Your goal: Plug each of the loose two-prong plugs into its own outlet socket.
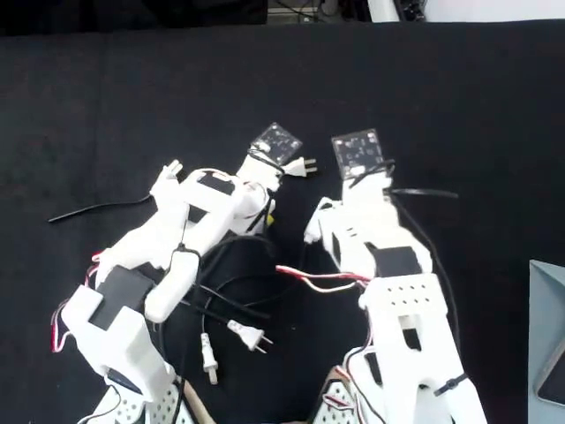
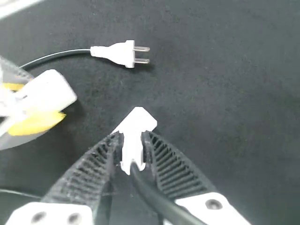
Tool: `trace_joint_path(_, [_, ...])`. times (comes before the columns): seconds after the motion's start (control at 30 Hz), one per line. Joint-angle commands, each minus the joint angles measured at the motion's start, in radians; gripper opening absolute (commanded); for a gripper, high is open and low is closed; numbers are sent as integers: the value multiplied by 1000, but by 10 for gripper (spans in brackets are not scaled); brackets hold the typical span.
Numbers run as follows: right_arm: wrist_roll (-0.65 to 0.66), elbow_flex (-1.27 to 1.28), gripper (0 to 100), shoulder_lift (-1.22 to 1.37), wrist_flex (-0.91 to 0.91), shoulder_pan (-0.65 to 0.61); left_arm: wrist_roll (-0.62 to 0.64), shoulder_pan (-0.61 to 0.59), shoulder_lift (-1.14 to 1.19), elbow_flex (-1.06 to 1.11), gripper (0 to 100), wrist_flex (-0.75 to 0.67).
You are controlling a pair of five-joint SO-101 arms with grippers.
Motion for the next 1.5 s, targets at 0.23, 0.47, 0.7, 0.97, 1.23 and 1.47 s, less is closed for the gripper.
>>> trace_joint_path(0.23, [-11, -10, 12, -5, -18, 31, -276, -21, -127, 31, 28, 203])
trace_joint_path(0.47, [-11, -8, 12, -5, -18, 31, -425, -35, -299, 197, 30, 198])
trace_joint_path(0.7, [-11, -8, 12, -5, -18, 31, -345, -65, -324, 200, 188, 198])
trace_joint_path(0.97, [-11, -8, 12, -5, -14, 31, -138, -73, -330, 171, 277, 201])
trace_joint_path(1.23, [-11, -15, 12, -7, -2, 31, -84, -134, -390, 174, 311, 216])
trace_joint_path(1.47, [-78, -139, 12, -70, 183, -54, -78, -249, -779, 189, 302, 459])
